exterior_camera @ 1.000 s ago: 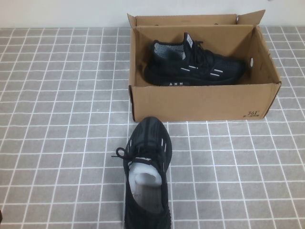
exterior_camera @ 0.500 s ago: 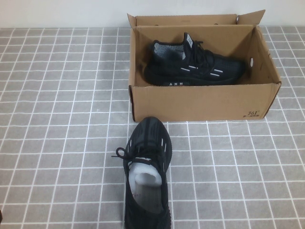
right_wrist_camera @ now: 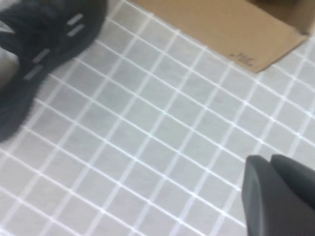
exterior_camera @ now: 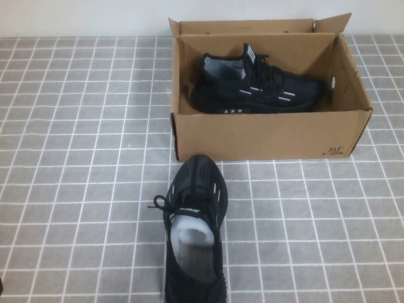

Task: Put shoes into padded shoe box

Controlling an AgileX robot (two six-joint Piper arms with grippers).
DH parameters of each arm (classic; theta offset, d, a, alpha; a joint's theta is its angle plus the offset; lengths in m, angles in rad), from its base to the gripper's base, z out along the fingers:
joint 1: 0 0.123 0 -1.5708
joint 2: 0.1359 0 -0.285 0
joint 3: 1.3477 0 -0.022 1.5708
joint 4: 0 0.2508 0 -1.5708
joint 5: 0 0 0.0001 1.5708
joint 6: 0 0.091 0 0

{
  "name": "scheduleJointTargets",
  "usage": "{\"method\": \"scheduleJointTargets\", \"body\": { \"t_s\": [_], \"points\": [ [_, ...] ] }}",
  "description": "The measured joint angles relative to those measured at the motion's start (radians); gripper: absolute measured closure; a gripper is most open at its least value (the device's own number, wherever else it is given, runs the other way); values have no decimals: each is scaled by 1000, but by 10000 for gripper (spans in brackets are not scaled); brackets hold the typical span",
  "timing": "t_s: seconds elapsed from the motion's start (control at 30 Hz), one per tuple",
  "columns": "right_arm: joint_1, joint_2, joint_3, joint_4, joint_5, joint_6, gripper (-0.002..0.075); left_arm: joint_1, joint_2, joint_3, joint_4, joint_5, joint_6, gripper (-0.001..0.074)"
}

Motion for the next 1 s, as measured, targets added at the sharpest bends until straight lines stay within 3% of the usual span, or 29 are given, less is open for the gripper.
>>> {"method": "scheduleJointTargets", "body": {
  "t_s": [0.13,0.33,0.67,1.0],
  "points": [
    [-40,-21,0,-39,-33,-21,733,0,0,0,0,0,0,738],
    [-246,-181,94,-37,-248,4,733,0,0,0,0,0,0,738],
    [-552,-644,688,-46,-703,57,734,0,0,0,0,0,0,738],
    [-668,-996,1196,-52,-897,58,734,0,0,0,0,0,0,738]
  ]
}}
